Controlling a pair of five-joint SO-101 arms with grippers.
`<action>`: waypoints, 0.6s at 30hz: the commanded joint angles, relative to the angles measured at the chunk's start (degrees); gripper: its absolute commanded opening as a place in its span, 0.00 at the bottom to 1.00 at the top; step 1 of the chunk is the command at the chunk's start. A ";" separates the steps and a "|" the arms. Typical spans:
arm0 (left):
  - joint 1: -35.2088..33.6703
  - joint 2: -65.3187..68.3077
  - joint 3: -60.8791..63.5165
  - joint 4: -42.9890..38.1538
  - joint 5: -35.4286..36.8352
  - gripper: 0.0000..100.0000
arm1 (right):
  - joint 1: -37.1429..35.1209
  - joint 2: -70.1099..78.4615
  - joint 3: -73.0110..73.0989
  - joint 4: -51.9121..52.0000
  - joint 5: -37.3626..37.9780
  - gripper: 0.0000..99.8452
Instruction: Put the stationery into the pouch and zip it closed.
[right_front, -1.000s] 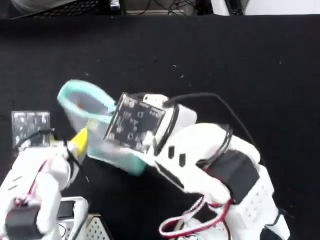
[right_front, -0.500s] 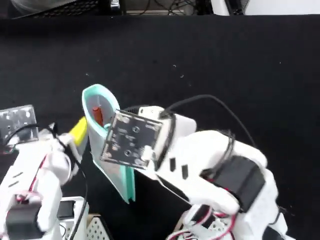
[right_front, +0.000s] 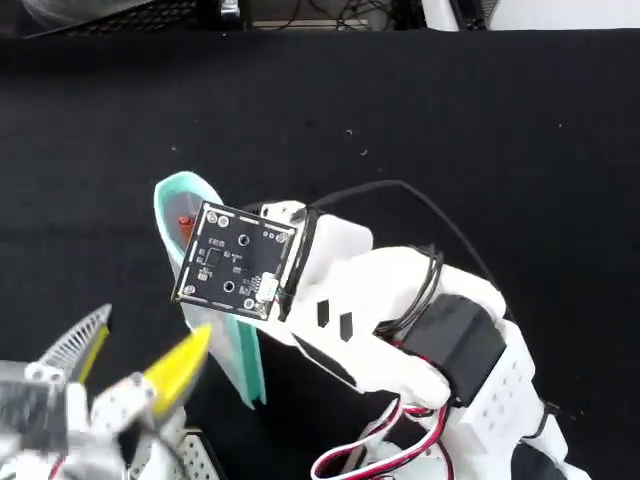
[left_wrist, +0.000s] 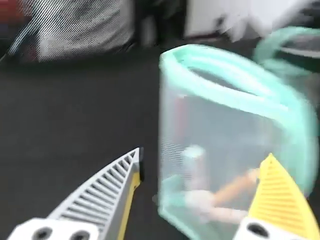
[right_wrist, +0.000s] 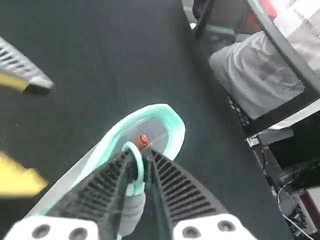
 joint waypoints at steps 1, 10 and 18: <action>11.65 -4.04 -1.36 0.26 4.92 0.37 | -0.70 1.45 -2.42 -1.85 -0.26 0.01; 17.27 -2.46 13.14 -9.14 8.09 0.37 | -0.70 1.80 -2.42 -0.62 -0.26 0.01; 3.65 -2.90 23.16 -14.07 3.69 0.37 | -0.70 1.71 -2.42 3.78 -0.26 0.01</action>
